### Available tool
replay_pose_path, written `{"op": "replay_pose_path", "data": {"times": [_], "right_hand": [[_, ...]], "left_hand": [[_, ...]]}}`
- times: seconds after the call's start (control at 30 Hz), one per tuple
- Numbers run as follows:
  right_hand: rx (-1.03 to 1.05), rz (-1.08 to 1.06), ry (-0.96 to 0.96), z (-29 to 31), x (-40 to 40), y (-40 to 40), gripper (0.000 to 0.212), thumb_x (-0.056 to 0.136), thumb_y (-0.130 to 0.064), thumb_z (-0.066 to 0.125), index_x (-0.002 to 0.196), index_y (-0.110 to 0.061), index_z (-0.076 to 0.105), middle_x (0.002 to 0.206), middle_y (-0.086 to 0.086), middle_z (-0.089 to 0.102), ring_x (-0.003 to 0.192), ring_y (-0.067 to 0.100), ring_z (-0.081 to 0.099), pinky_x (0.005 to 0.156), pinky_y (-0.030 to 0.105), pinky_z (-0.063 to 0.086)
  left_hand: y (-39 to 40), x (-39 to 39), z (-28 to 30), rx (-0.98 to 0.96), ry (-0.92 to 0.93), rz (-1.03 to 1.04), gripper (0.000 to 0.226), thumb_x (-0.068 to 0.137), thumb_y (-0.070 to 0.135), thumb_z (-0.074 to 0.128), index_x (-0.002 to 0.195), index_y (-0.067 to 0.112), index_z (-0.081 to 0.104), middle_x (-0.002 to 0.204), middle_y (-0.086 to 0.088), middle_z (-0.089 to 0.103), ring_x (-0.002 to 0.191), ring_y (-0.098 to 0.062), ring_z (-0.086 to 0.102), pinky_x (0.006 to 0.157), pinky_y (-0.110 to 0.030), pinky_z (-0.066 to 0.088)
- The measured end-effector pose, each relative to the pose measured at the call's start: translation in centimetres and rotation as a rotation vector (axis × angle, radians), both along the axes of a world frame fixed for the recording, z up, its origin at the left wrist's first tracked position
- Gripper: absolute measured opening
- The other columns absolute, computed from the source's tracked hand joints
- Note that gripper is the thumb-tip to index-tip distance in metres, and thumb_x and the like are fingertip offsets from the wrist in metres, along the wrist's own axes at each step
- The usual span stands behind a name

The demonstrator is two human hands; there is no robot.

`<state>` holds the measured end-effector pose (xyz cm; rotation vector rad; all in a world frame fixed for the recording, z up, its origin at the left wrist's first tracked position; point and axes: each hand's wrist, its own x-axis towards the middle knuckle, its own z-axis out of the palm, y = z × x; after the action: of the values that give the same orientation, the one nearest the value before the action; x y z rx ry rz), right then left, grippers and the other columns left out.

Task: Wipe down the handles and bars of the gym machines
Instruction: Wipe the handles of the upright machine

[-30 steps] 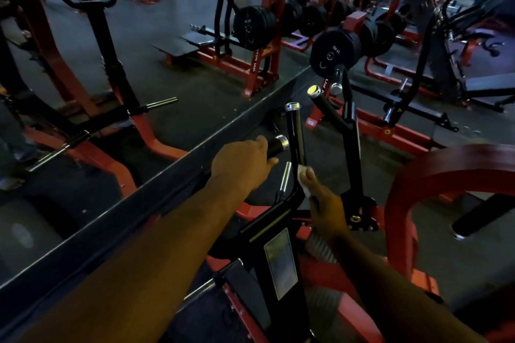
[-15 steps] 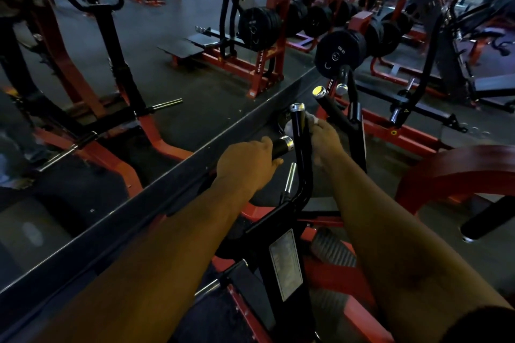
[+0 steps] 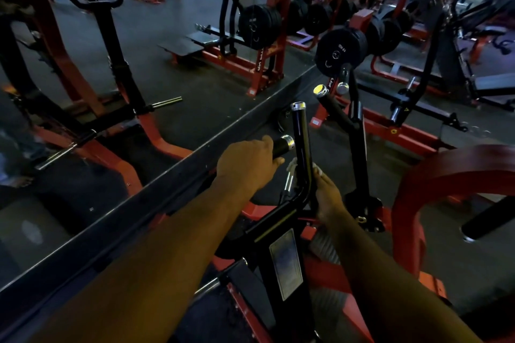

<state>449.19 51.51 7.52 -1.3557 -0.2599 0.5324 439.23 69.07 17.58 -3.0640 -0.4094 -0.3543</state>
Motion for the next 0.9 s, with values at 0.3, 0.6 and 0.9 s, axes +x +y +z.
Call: {"op": "replay_pose_path", "data": {"times": [0.3, 0.6, 0.9], "right_hand": [[-0.203, -0.109, 0.123, -3.7, -5.9, -3.9, 0.035, 0.105, -0.036, 0.052, 0.087, -0.023, 0.079, 0.090, 0.007, 0.075, 0.086, 0.027, 0.071, 0.075, 0.041, 0.053], [-0.578, -0.233, -0.635, 3.3, -1.5, -1.7, 0.015, 0.105, -0.031, 0.055, 0.108, -0.026, 0.069, 0.099, -0.005, 0.071, 0.085, 0.006, 0.068, 0.069, 0.016, 0.052], [-0.668, -0.182, -0.799, -1.0, -8.1, -4.0, 0.030, 0.100, -0.003, 0.056, 0.120, -0.021, 0.069, 0.098, -0.005, 0.071, 0.074, -0.002, 0.062, 0.063, 0.002, 0.041]], "left_hand": [[-0.1, 0.1, -0.1, 0.009, -0.009, 0.020, 0.047, 0.102, 0.061, 0.046, 0.114, 0.016, 0.048, 0.087, -0.005, 0.063, 0.068, -0.021, 0.054, 0.059, -0.037, 0.040], [-0.1, -0.1, -0.1, 0.013, -0.004, 0.020, 0.047, 0.101, 0.061, 0.047, 0.114, 0.016, 0.049, 0.092, -0.005, 0.067, 0.072, -0.021, 0.057, 0.059, -0.037, 0.039], [-0.1, -0.8, 0.3, -0.042, 0.032, -0.006, 0.047, 0.102, 0.059, 0.047, 0.118, 0.015, 0.050, 0.105, -0.009, 0.067, 0.089, -0.028, 0.067, 0.065, -0.039, 0.041]]}}
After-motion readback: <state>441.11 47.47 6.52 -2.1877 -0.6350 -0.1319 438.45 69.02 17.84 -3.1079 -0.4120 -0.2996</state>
